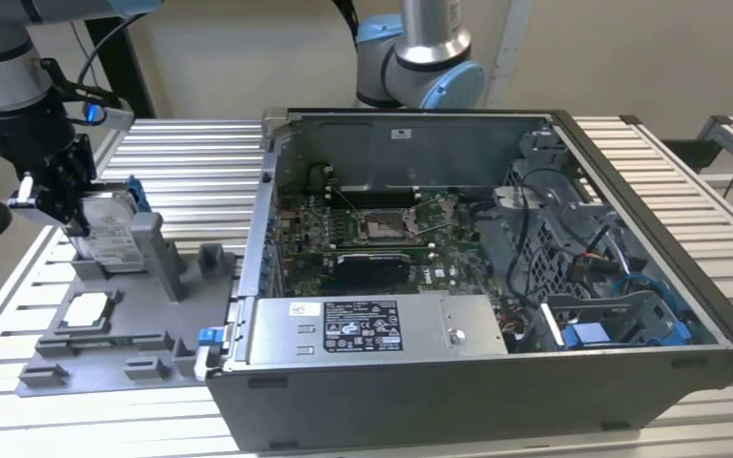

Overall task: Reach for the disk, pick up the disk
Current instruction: 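Pick up the disk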

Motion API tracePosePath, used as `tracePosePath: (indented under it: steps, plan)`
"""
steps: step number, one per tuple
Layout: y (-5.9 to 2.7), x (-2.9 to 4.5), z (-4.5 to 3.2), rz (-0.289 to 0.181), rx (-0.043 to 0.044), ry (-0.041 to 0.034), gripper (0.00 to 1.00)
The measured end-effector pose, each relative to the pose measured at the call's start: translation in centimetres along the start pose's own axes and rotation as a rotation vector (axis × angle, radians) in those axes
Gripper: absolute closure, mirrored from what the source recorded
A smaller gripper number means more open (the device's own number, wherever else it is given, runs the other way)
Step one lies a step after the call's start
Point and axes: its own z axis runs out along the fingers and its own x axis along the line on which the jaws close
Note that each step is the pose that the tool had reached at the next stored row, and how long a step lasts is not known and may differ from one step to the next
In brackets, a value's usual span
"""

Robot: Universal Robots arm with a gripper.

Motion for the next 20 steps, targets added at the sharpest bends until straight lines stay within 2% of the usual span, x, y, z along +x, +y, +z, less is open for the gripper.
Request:
tracePosePath:
  steps: [8,20]
  plan:
    - [0.02,-0.02,-0.92,0.000,0.0000,0.0000,1.00]
    - [0.07,-0.05,-2.83,0.000,0.0000,0.0000,1.00]
